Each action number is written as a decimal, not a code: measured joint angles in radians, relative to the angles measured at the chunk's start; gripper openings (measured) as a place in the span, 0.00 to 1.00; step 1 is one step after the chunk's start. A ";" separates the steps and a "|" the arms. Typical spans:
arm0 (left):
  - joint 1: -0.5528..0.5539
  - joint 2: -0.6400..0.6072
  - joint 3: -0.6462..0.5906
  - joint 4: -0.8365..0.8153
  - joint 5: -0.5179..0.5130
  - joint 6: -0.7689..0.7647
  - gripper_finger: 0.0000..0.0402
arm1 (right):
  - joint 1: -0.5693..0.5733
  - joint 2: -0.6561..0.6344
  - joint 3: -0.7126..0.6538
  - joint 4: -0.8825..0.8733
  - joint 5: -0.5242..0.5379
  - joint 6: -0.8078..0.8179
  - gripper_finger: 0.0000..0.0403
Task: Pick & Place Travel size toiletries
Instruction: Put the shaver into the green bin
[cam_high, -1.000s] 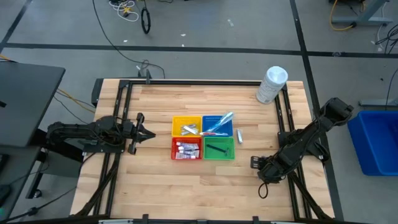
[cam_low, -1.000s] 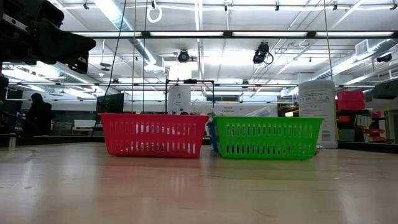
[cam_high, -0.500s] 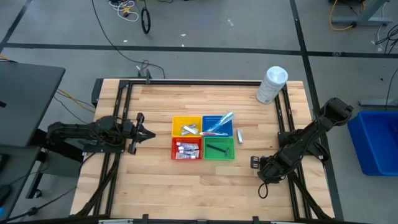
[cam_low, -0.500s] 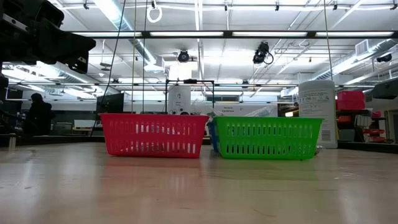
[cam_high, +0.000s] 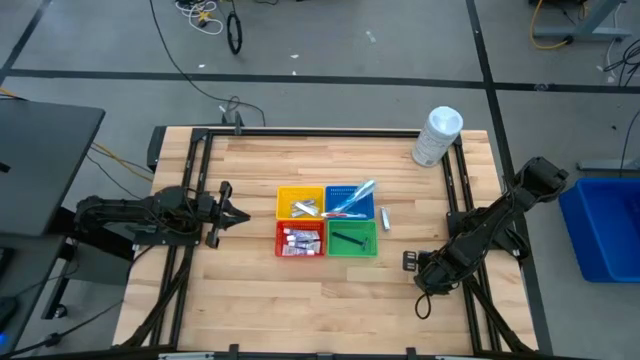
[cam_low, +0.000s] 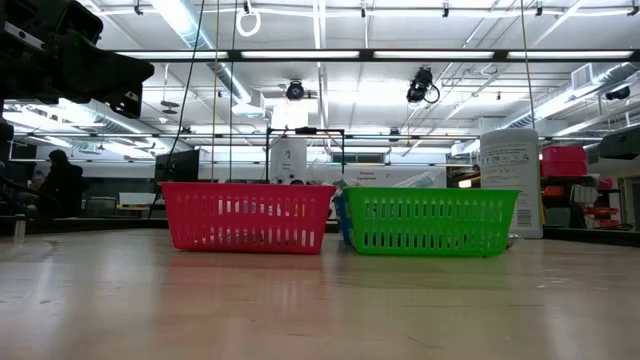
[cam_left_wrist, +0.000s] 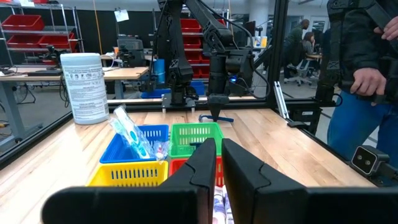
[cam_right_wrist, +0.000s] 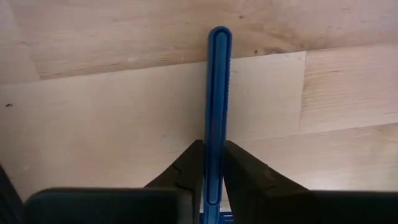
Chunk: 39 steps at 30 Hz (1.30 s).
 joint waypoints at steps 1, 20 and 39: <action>0.000 0.000 0.000 0.000 0.000 0.000 0.08 | 0.000 0.000 0.000 0.000 0.000 0.000 0.15; 0.000 0.000 0.000 0.000 0.000 0.000 0.08 | 0.000 0.000 0.000 -0.008 -0.043 -0.018 0.12; 0.000 0.000 0.000 0.000 0.000 0.000 0.08 | 0.000 -0.068 0.041 -0.075 -0.044 0.009 0.12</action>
